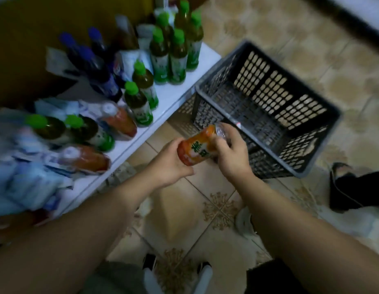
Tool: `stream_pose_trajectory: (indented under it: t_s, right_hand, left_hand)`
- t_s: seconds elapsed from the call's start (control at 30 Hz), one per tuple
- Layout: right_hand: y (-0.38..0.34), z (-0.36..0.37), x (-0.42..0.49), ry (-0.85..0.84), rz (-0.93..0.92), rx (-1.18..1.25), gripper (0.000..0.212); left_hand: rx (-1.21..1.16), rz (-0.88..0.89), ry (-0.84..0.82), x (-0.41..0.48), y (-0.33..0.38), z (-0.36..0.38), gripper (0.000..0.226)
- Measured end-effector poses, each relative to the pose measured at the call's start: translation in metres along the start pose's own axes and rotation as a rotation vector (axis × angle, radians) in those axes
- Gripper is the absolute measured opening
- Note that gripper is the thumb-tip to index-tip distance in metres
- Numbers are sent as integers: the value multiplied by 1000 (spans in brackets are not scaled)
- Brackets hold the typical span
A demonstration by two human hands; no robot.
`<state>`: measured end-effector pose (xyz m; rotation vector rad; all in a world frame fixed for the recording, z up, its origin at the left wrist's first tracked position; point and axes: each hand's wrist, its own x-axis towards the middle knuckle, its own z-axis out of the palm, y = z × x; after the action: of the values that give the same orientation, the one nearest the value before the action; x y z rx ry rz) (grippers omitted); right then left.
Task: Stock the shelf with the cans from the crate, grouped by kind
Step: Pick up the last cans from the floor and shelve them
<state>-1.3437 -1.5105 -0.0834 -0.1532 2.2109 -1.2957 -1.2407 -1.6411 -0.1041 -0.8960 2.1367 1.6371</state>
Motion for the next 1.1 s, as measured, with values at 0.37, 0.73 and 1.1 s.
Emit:
stream_pose_trajectory:
  t_s: [0.37,0.73,1.1]
  right_hand:
    - [-182,6,-161,-248,-257,398,63]
    - [-315,100,-284,-488,-734,101,69]
    - [-373,142,-268,-442,-824,17,75]
  left_hand:
    - [-88,317,426,-215,94,-98,68]
    - [117,193,869,-403,54,-203,73]
    - [542,-177,915,-420,39,-270,70]
